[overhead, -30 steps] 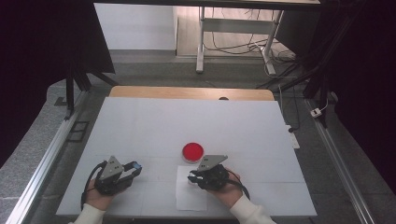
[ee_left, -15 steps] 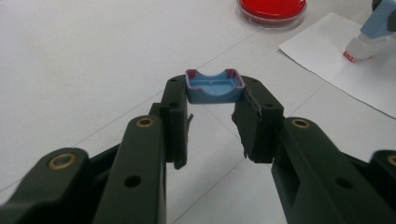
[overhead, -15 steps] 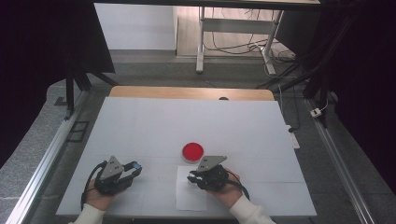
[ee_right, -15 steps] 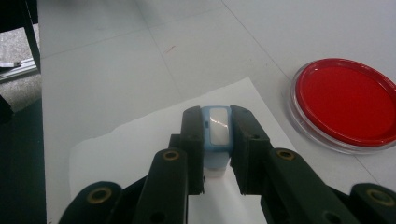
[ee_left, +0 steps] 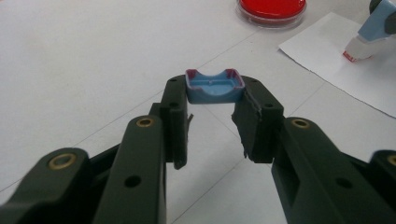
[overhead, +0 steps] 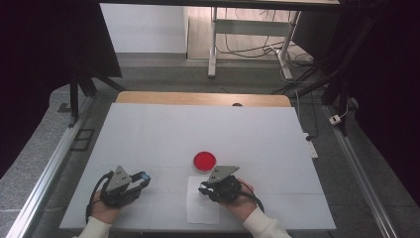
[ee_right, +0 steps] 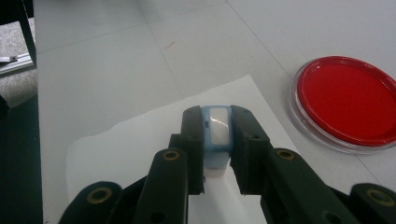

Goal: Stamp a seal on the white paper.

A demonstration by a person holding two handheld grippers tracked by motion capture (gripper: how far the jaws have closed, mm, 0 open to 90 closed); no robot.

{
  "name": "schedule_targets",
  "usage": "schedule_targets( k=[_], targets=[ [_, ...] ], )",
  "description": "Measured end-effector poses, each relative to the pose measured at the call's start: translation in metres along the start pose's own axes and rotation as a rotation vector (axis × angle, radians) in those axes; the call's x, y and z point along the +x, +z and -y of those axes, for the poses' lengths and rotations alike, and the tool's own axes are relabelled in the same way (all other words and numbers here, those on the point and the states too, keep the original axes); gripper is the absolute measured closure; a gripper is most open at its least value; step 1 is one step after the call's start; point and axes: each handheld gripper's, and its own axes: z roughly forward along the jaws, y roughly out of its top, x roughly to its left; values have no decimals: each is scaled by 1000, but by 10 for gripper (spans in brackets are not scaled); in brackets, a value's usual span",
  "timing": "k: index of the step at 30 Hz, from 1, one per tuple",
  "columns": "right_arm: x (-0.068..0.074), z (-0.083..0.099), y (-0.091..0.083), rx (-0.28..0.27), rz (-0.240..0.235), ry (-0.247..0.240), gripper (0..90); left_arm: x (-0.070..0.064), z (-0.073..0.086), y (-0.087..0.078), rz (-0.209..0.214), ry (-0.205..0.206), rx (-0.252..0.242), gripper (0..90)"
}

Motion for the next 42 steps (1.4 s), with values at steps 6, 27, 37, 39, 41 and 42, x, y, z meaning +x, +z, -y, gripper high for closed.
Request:
schedule_targets(
  k=[6,27,37,39,41,42],
  targets=[
    [0,1,2,2,1,-5,757,0,0,0,1,2,1,650],
    [4,-2,3,36,28,-26,761,-2,0,-1,-3,3,0,650],
    [3,0,3,27,20,-11,763,-2,0,-1,-11,0,-1,650],
    [3,0,3,29,21,-15,763,-2,0,-1,-11,0,-1,650],
    [3,0,3,32,20,-14,763,-2,0,-1,-10,0,1,650],
    [3,0,3,29,21,-13,763,-2,0,-1,-10,0,1,650]
  ],
)
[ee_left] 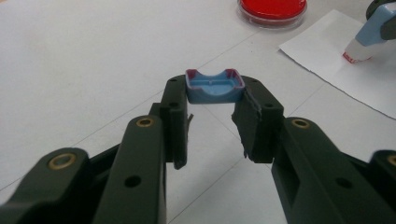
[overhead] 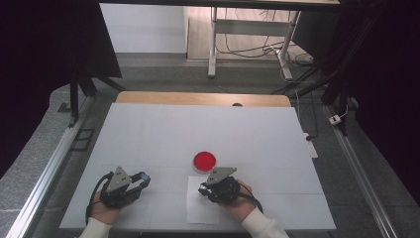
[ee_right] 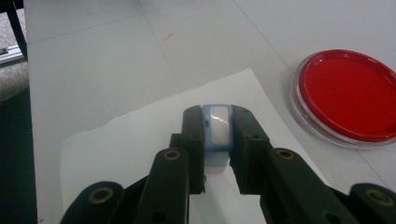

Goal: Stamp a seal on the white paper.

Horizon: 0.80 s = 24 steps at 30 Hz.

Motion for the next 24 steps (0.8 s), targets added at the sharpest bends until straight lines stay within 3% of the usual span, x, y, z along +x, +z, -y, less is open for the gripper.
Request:
schedule_targets(
  k=[9,20,24],
  targets=[
    [0,2,0,-17,0,-2,763,0,0,0,-3,-3,-2,650],
    [1,0,-1,6,7,-18,760,1,1,0,-2,-4,1,650],
    [-1,0,-1,-4,-10,-12,759,2,1,1,0,-4,3,650]
  ],
)
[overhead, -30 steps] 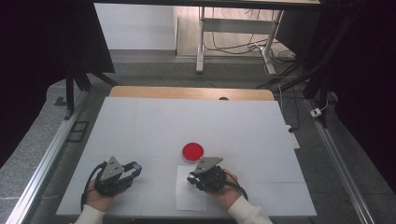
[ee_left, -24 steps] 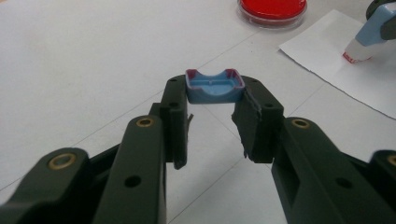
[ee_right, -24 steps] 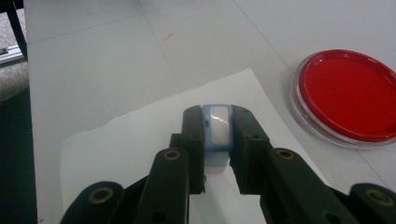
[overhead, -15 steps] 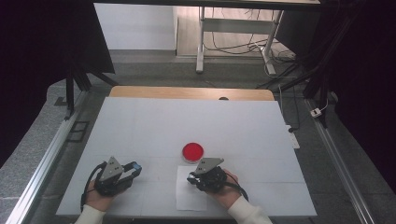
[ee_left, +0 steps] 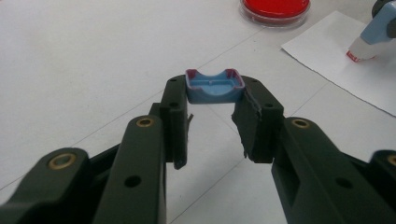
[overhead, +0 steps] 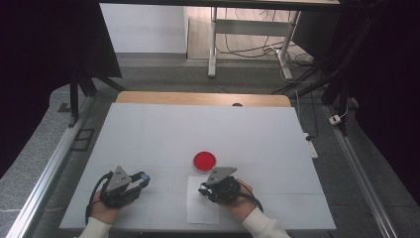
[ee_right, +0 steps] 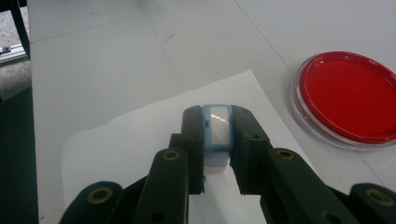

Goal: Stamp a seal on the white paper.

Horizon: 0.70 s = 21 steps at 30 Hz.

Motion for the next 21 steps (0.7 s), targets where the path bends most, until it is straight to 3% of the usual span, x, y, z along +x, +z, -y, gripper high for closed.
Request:
schedule_targets(
  k=[10,16,21],
  targets=[
    [0,-1,-3,-24,1,9,756,0,0,0,1,2,0,650],
    [0,-2,-4,-21,14,-13,756,1,0,1,2,2,1,650],
    [-3,-3,-12,-44,10,6,756,1,0,1,4,3,2,650]
  ],
)
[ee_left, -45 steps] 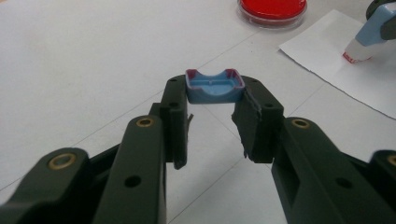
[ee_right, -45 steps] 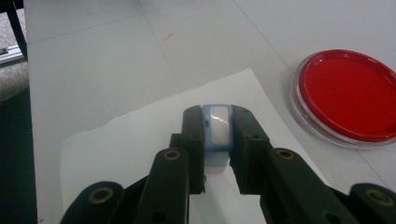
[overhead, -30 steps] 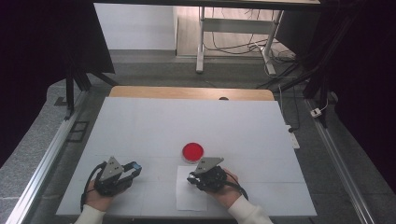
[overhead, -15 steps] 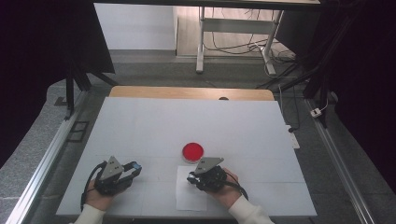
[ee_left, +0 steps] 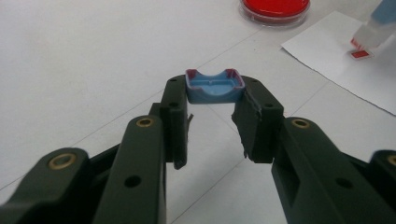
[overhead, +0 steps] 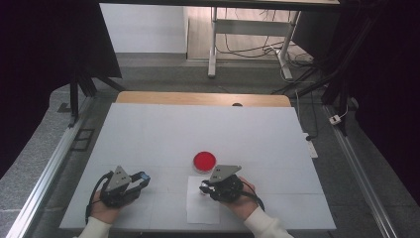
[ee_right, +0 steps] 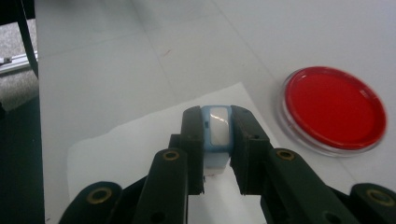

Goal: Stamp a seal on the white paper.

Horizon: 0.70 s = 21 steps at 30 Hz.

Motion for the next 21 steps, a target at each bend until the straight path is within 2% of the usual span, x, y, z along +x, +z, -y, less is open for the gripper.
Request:
schedule_targets(
  k=[4,15,21],
  targets=[
    [-6,-1,-8,-49,-4,38,756,0,0,0,1,1,0,650],
    [-19,4,-22,-104,28,101,756,0,0,0,1,1,-1,650],
    [-25,6,-31,-158,40,142,756,0,0,0,2,1,-1,650]
  ],
)
